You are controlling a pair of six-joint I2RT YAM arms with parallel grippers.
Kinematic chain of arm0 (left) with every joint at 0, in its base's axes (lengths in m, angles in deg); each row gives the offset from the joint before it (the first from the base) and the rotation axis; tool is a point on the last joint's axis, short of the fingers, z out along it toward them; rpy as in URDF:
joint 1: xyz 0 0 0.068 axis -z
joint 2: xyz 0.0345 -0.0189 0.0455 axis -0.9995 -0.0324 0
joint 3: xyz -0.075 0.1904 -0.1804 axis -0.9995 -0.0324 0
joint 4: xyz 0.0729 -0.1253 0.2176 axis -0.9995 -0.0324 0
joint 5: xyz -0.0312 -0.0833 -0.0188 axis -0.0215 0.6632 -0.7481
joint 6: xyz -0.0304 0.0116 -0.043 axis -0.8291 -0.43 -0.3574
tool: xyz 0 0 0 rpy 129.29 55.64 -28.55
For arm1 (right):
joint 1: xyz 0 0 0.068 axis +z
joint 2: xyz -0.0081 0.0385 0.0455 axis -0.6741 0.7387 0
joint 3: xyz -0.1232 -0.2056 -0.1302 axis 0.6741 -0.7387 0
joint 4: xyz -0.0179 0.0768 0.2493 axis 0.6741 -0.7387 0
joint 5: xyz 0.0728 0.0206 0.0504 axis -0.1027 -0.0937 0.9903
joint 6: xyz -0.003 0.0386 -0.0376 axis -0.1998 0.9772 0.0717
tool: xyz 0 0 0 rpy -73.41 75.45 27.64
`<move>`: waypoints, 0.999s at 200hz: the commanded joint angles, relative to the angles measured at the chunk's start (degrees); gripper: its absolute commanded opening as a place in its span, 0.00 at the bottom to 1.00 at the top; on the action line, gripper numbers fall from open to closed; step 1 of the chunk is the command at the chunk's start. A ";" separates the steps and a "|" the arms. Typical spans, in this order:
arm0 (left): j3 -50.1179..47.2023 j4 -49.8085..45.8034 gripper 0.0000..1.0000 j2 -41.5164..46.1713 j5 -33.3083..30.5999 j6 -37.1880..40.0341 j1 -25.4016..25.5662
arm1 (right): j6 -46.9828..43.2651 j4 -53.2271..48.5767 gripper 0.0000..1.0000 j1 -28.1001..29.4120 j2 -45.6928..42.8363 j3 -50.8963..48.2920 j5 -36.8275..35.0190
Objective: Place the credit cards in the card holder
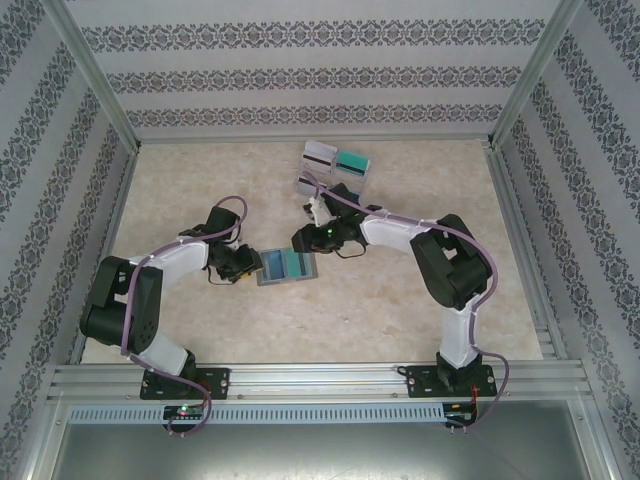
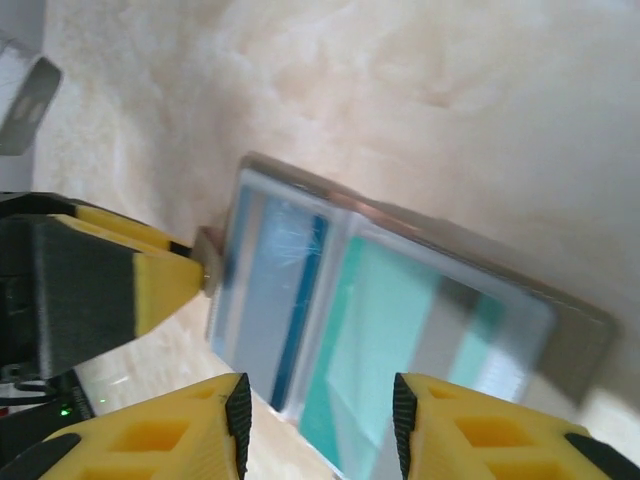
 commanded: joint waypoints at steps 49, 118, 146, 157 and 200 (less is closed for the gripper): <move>3.74 -5.48 0.14 -1.55 -4.52 4.05 -0.88 | 2.30 -0.26 0.47 -6.16 -4.20 -9.07 1.76; 2.20 -3.27 0.05 -5.21 -4.49 3.75 -0.85 | 5.72 2.08 0.48 -2.05 3.04 -4.40 5.28; 1.49 -2.33 0.04 -5.95 -4.00 3.52 -0.91 | 7.91 5.00 0.48 -0.94 5.06 -2.33 7.61; 1.30 -2.23 0.04 -5.96 -3.96 3.52 -0.86 | 8.08 5.11 0.48 -0.76 5.21 -1.61 8.10; 1.32 -1.87 0.02 -5.60 -3.48 3.36 -0.85 | 9.16 6.70 0.48 -0.76 1.34 -1.86 9.49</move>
